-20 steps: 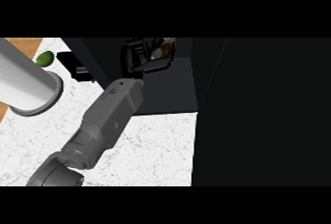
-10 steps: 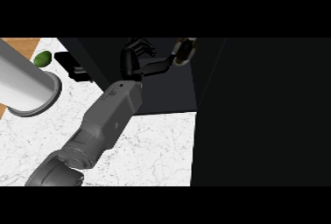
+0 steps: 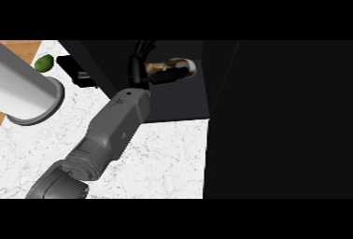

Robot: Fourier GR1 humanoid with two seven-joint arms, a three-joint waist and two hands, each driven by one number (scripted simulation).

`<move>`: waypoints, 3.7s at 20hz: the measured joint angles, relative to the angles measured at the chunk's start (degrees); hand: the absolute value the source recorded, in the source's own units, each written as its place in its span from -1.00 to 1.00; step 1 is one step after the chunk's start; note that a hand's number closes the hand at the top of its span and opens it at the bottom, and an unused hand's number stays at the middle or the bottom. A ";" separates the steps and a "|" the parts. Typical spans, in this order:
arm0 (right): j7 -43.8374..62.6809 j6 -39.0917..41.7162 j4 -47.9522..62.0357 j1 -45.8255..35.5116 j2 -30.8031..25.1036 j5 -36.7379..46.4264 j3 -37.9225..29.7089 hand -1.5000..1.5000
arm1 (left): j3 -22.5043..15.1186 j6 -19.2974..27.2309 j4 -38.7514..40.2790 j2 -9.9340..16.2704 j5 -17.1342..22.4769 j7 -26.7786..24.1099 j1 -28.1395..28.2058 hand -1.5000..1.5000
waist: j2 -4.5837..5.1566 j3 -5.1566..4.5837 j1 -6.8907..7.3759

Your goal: Pick up the wine, place it into the cabinet and close the cabinet

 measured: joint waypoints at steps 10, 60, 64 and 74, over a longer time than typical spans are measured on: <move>-0.62 0.97 0.06 0.34 -0.58 -0.27 -0.58 -1.00 | 0.57 1.50 0.00 -0.33 -0.72 -2.77 1.80 -1.00 | 0.21 -0.08 -0.26; 2.30 -3.04 -0.45 -0.83 -0.40 0.62 2.24 -1.00 | -27.67 -1.78 -27.83 -0.30 19.43 -2.68 22.95 -1.00 | -1.30 -0.23 2.06; 3.19 -3.68 -0.62 -1.38 -1.28 0.76 0.83 -1.00 | -34.81 5.13 -38.79 -0.29 19.74 -1.08 28.86 -1.00 | -1.35 -0.23 3.17; 1.55 -3.44 -1.05 1.16 -1.44 0.76 0.38 -1.00 | -44.92 15.82 -64.92 1.44 13.85 2.96 44.03 -1.00 | -1.37 -0.21 4.18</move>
